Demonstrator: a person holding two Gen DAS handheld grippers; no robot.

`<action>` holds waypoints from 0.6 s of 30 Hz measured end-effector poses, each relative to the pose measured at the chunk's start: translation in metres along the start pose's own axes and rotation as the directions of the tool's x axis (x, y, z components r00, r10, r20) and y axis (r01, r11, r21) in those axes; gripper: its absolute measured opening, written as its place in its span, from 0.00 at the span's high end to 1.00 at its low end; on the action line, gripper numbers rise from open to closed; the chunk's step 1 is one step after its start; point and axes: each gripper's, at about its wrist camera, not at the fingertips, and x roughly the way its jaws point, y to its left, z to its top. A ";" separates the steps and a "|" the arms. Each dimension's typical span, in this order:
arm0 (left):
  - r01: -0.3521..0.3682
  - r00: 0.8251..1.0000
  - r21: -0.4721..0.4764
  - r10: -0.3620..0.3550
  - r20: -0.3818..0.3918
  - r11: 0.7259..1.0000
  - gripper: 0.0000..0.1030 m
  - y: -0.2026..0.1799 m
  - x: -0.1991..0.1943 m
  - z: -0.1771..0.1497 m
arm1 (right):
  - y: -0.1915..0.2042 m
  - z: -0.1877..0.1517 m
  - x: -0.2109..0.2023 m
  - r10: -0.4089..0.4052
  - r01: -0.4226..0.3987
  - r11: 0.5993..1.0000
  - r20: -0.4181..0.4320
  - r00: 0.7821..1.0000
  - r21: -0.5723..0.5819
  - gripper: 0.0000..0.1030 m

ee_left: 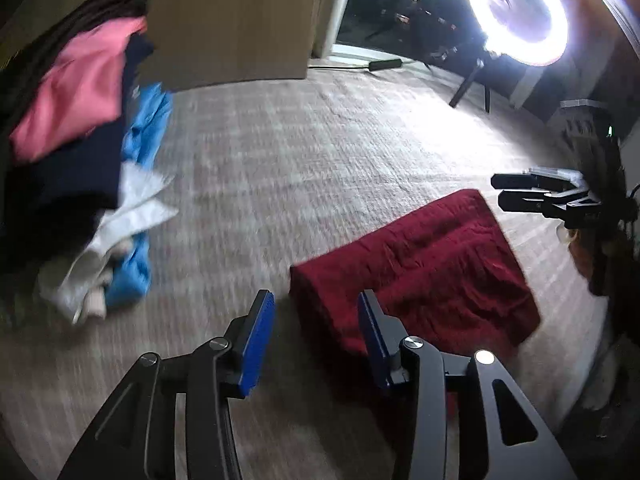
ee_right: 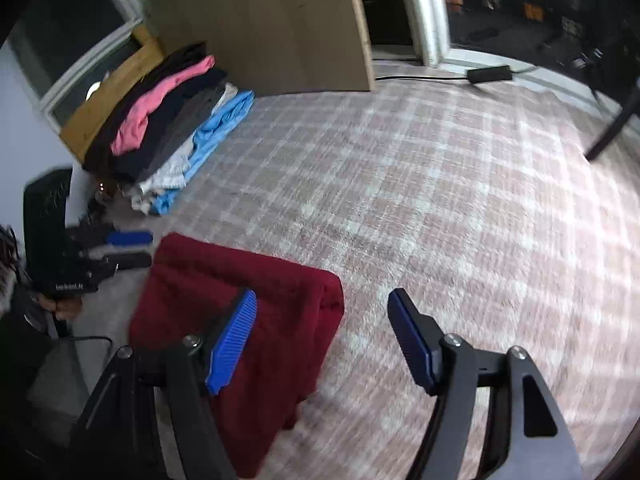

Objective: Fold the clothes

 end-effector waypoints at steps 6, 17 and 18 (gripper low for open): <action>-0.035 0.998 0.069 0.038 -0.040 0.997 0.60 -0.009 0.021 -0.004 | 0.000 0.000 0.027 0.008 -0.011 0.997 -0.041 0.999 -0.073 0.34; -0.043 0.999 0.041 0.043 0.002 0.998 0.58 -0.005 0.022 -0.008 | 0.000 -0.004 0.036 0.073 -0.077 0.987 -0.034 0.997 -0.143 0.50; -0.043 0.999 0.026 0.043 0.009 0.999 0.58 -0.003 0.022 -0.008 | -0.001 -0.004 0.036 0.090 -0.094 0.986 -0.037 0.995 -0.139 0.53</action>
